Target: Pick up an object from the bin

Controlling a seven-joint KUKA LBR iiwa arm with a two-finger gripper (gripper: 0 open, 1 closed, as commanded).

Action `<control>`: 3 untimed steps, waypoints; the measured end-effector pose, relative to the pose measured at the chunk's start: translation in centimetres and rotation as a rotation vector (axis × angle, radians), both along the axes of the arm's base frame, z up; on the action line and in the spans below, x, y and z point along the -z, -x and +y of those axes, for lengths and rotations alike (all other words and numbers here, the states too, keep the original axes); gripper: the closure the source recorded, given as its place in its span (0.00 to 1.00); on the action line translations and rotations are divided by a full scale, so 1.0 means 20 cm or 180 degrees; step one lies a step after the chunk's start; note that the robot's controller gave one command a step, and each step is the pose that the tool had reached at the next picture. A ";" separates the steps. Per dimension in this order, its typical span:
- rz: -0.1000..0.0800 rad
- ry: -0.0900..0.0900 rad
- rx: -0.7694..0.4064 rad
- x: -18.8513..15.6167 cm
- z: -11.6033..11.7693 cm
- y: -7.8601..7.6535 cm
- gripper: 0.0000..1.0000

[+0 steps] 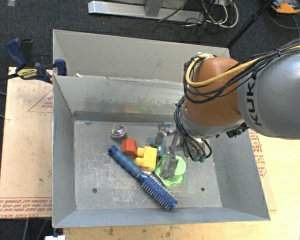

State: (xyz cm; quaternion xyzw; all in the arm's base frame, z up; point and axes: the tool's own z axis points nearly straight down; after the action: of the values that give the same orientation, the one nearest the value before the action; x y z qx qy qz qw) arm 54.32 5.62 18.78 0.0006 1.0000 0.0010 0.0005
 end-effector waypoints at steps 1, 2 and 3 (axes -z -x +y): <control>0.0000 0.0000 0.0000 0.00 0.00 0.00 1.00; 0.0000 0.0000 0.0000 0.00 0.00 0.00 0.00; -0.0018 -0.0004 0.0430 0.57 0.03 -0.05 0.00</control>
Offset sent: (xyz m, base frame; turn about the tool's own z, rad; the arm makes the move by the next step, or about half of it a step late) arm 0.0000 0.0000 0.0000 0.0000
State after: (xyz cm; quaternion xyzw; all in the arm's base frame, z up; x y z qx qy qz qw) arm 55.38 6.15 7.34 0.0681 0.9977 0.0017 0.0034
